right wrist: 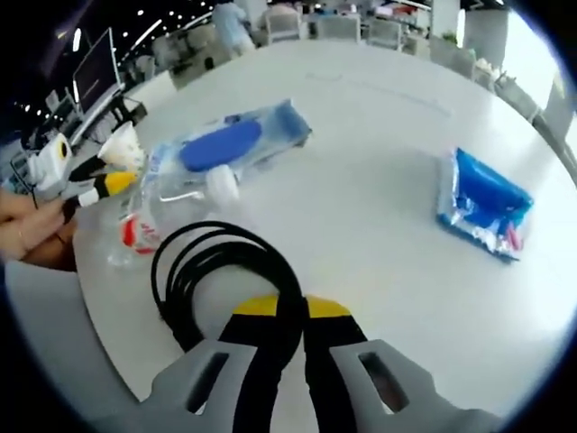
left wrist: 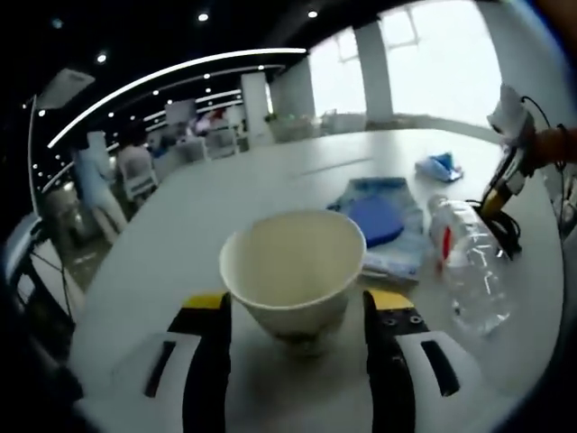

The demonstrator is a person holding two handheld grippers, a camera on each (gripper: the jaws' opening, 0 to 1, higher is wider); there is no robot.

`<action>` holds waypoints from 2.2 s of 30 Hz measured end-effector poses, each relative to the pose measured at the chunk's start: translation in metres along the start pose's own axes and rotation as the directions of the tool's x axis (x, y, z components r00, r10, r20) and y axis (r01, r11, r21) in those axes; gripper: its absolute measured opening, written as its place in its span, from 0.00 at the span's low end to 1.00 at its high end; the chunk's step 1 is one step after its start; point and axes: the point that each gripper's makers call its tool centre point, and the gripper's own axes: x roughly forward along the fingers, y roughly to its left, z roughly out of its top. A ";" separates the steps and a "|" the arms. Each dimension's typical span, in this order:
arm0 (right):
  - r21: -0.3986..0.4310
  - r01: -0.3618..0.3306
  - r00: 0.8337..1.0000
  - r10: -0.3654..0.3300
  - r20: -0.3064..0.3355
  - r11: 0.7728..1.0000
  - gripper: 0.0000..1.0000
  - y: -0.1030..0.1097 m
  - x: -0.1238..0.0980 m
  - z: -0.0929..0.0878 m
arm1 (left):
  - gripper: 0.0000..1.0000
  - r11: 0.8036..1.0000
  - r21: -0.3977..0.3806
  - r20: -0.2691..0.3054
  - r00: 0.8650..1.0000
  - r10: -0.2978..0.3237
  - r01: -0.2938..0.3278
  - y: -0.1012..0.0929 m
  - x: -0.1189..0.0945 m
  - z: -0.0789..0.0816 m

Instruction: Arrange the tabletop items into an orderly group along one side of the table until the central work area is clear of visible clutter.

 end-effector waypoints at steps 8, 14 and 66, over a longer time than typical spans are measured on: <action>0.113 -0.110 0.994 0.109 0.019 0.987 0.06 0.008 -0.003 0.000 | 0.72 0.998 -0.060 0.011 1.000 0.014 -0.013 0.009 -0.004 0.009; 0.105 -0.121 0.993 0.119 0.023 0.987 0.04 0.007 -0.010 -0.001 | 0.79 0.998 -0.068 0.021 1.000 0.013 -0.011 0.010 -0.010 0.018; 0.108 -0.151 0.983 0.138 0.117 0.983 0.04 0.014 -0.099 0.036 | 0.99 0.981 -0.068 0.063 0.982 -0.180 0.184 -0.059 -0.092 0.083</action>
